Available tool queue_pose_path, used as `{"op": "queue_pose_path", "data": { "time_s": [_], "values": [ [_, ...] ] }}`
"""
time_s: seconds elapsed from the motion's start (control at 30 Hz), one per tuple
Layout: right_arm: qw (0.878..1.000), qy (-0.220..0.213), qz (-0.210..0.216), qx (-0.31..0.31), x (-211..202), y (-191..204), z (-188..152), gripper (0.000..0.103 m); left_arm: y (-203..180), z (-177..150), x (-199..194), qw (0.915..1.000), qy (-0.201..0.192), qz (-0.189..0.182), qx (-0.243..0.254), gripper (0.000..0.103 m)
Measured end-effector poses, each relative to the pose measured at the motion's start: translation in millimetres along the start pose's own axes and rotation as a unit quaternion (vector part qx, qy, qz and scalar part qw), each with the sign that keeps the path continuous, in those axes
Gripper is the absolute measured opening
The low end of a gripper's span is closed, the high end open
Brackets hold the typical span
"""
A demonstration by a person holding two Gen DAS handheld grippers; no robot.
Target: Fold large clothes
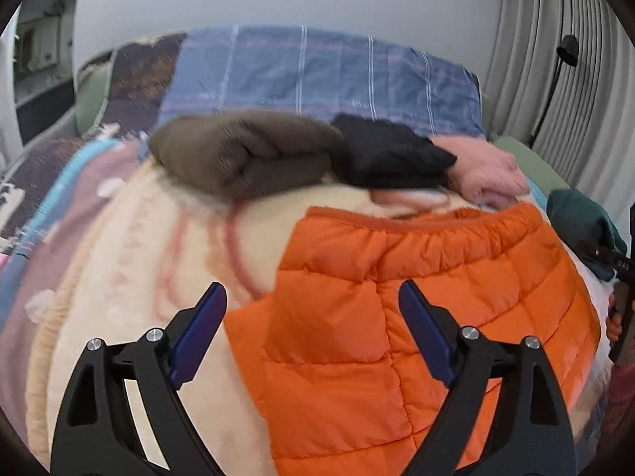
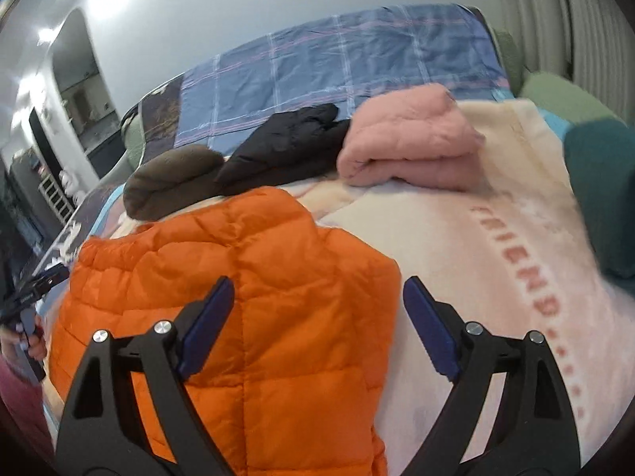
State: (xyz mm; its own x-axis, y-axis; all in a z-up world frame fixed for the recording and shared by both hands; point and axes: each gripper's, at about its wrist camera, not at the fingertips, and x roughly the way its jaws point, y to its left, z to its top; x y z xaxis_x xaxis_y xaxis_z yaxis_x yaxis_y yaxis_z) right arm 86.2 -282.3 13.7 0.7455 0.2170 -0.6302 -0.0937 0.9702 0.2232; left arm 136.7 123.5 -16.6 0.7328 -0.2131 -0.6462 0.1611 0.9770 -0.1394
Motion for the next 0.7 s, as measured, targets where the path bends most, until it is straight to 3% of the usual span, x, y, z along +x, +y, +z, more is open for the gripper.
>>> {"op": "queue_pose_path", "data": {
  "time_s": [0.03,0.07,0.1,0.13,0.17,0.2,0.23,0.47,0.57,0.7],
  "values": [
    [1.0,0.002,0.009,-0.008,4.4,1.3,2.9,0.088,0.4,0.3,6.3,1.0,0.008,-0.003,-0.002,0.088],
    [1.0,0.007,0.016,-0.012,9.1,2.8,6.0,0.086,-0.9,0.6,15.3,0.9998,0.017,-0.005,-0.005,0.081],
    [1.0,0.013,0.018,-0.013,14.0,4.0,9.9,0.081,0.4,1.7,20.8,0.9997,0.024,-0.009,-0.007,0.064],
    [0.999,0.026,0.017,-0.015,22.3,5.5,12.0,0.056,0.3,2.9,28.3,0.9991,0.037,-0.02,-0.007,0.051],
    [0.999,0.041,0.017,-0.017,25.3,8.9,12.1,0.028,-0.3,3.7,33.2,0.9986,0.045,-0.026,-0.009,0.032],
    [0.998,0.058,0.013,-0.018,32.8,10.5,11.5,0.016,-3.1,5.0,37.6,0.9983,0.049,-0.029,-0.009,0.016],
    [0.998,0.059,0.008,-0.017,34.2,11.2,10.8,0.006,-5.6,6.1,39.0,0.9985,0.048,-0.028,-0.005,0.012],
    [1.0,0.0,-0.01,0.014,13.9,-4.7,18.0,0.002,-27.0,26.6,24.7,0.9991,-0.014,0.016,0.037,0.009],
    [0.999,0.027,-0.023,0.014,35.4,-7.5,16.6,0.003,-23.7,25.7,50.0,0.998,0.015,0.045,0.042,0.014],
    [0.993,0.055,-0.099,-0.027,65.4,-3.9,2.9,0.012,-16.0,11.9,78.6,0.9957,0.053,0.068,0.032,0.035]
  ]
}}
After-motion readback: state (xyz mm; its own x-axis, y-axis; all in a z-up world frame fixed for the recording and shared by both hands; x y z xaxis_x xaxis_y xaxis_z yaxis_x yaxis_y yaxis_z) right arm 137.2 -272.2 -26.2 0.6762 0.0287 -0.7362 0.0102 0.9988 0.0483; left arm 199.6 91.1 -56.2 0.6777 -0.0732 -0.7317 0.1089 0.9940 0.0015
